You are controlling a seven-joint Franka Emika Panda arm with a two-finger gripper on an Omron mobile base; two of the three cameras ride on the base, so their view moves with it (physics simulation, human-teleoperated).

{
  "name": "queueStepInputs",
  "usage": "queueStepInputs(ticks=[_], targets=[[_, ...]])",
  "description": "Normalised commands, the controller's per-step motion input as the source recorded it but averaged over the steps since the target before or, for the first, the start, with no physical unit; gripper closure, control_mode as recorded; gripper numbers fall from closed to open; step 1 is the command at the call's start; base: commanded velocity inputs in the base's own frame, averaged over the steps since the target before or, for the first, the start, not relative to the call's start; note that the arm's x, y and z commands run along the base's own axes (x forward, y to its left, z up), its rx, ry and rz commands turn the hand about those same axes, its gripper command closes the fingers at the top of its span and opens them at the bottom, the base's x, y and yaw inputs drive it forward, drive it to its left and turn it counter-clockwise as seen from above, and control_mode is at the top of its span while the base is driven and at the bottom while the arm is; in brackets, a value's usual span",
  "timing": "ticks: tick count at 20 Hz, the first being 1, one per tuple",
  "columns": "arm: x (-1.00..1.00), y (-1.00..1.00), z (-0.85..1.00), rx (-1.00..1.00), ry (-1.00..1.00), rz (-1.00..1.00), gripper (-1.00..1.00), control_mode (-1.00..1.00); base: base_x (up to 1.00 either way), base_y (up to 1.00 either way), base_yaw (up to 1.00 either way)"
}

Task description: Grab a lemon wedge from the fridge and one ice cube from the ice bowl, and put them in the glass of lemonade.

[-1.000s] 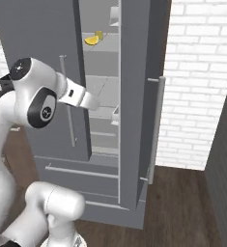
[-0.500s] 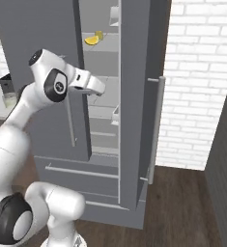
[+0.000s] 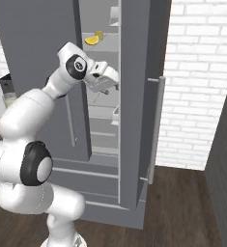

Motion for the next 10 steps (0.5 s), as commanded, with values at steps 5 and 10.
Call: queueStepInputs(ticks=[5,10], targets=[[0.32,-0.38,-0.03,-0.03,0.17,-0.16,-1.00,-1.00,0.00,0.00,0.00],[0.03,-0.41,-0.22,-0.01,-0.02,-0.16,-1.00,-1.00,0.00,0.00,0.00]])
